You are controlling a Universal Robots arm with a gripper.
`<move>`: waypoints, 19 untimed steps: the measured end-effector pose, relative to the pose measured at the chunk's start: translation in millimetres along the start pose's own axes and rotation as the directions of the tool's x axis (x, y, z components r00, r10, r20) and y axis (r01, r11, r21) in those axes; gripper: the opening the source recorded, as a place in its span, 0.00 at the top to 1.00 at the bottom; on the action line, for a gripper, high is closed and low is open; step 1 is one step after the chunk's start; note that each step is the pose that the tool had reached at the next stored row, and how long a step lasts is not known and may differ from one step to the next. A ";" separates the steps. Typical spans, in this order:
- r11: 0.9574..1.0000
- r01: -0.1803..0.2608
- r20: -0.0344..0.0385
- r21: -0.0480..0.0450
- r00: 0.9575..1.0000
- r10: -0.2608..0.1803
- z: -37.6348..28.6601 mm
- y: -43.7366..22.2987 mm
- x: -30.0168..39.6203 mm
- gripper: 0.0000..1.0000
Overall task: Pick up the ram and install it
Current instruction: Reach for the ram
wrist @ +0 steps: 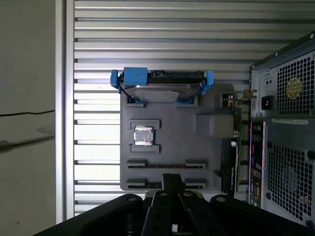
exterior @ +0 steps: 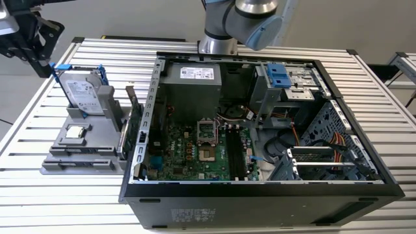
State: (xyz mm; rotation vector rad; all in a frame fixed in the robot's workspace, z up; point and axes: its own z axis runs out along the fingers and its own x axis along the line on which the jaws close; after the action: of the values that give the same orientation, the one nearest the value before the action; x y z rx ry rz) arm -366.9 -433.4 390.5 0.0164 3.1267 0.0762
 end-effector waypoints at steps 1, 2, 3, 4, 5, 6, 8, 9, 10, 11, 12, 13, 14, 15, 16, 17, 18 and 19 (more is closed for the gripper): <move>1.000 0.000 0.000 0.000 1.000 0.000 -0.1 -1.0 0.0 1.00; 1.000 0.000 0.000 0.000 1.000 0.000 -0.1 -2.0 0.0 1.00; 1.000 0.000 0.000 0.000 1.000 0.000 -0.1 -3.1 0.0 1.00; 1.000 0.000 0.000 0.000 1.000 0.000 -0.2 -4.1 0.0 1.00; 1.000 0.000 0.000 0.000 1.000 0.000 -0.2 -5.1 0.0 1.00; 1.000 0.000 0.000 0.000 1.000 0.000 -0.3 -6.1 0.0 1.00; 1.000 0.000 0.000 0.000 1.000 0.000 -0.4 -8.2 0.0 1.00; 1.000 0.000 0.000 0.000 1.000 0.000 -0.4 -9.4 -0.1 1.00; 1.000 0.000 0.000 0.000 1.000 0.000 -0.5 -10.5 -0.1 1.00; 1.000 0.000 0.000 0.000 1.000 0.000 -0.5 -11.7 -0.1 1.00; 1.000 0.000 0.000 0.000 1.000 0.000 -0.6 -12.9 -0.1 1.00; 1.000 0.000 0.000 0.000 1.000 0.000 -0.7 -14.2 -0.2 1.00; 1.000 0.000 0.000 0.000 1.000 0.000 -0.8 -15.6 -0.1 1.00; 1.000 0.000 0.000 0.000 1.000 0.000 -0.8 -16.8 -0.2 1.00; 1.000 0.000 0.000 0.000 1.000 0.000 -0.9 -18.2 -0.2 1.00; 1.000 0.000 0.000 0.000 1.000 0.000 -0.9 -19.6 -0.2 1.00; 1.000 0.000 0.000 0.000 1.000 0.000 -1.0 -20.9 -0.2 1.00; 1.000 0.000 0.000 0.000 1.000 0.000 -1.1 -22.3 -0.3 1.00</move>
State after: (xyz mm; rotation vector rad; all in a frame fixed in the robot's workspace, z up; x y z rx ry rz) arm -366.9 -455.8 390.5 0.0163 3.1268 0.0762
